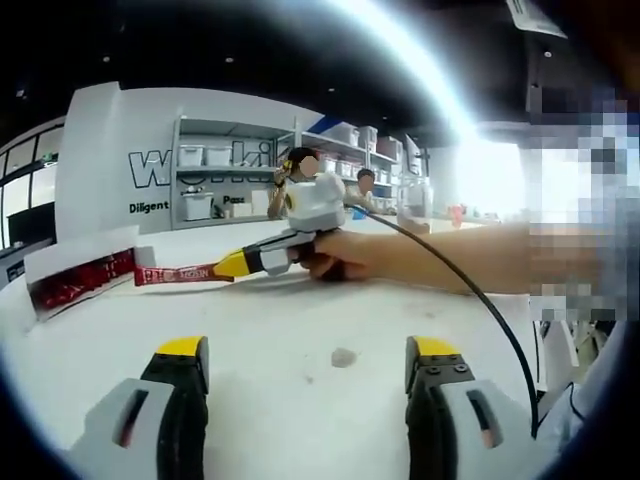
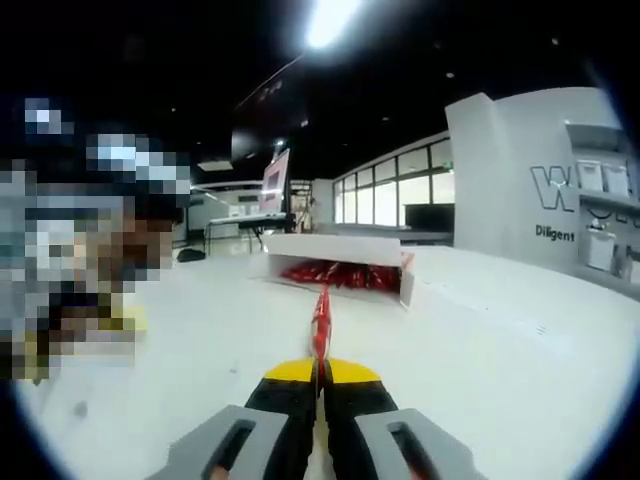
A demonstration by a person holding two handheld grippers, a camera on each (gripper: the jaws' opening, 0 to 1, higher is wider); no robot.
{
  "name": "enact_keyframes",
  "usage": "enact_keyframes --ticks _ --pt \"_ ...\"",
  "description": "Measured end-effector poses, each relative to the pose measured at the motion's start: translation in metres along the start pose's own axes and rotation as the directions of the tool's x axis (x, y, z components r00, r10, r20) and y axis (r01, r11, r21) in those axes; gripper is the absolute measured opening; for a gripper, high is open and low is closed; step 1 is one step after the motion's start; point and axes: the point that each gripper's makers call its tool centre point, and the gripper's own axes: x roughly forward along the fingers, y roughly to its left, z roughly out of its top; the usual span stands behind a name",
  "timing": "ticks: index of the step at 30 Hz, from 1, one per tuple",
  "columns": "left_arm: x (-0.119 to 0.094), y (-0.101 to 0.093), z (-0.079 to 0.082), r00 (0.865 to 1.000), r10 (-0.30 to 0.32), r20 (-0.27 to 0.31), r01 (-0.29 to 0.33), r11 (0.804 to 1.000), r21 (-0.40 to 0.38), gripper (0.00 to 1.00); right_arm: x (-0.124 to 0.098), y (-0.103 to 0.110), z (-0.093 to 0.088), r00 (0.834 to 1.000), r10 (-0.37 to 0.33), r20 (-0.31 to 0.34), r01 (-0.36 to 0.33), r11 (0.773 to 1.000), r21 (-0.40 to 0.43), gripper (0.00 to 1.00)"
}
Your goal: Tear open the coffee pouch, take out the coffee, and pour the coffee from the pouch into the cup
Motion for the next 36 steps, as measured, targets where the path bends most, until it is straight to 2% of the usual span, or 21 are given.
enact_keyframes --ticks 8,18,21,36 --pt "0.001 0.004 0.001 1.000 -0.004 0.000 0.004 1.000 0.008 0.85 -0.003 0.002 -0.002 1.000 -0.004 -0.007 0.004 1.000 -0.005 0.04" --pt "0.003 0.004 0.001 1.000 -0.014 0.002 0.014 1.000 0.013 0.87 -0.004 -0.005 -0.001 1.000 -0.011 -0.007 0.011 1.000 -0.003 0.04" --pt "0.002 0.005 0.001 1.000 -0.011 0.003 0.011 1.000 0.014 0.91 -0.004 -0.006 -0.002 1.000 -0.011 -0.009 0.011 1.000 -0.006 0.04" --pt "0.002 0.002 0.002 1.000 -0.020 0.007 0.020 1.000 0.016 0.92 -0.010 -0.001 -0.004 1.000 -0.014 -0.009 0.014 1.000 -0.006 0.04"
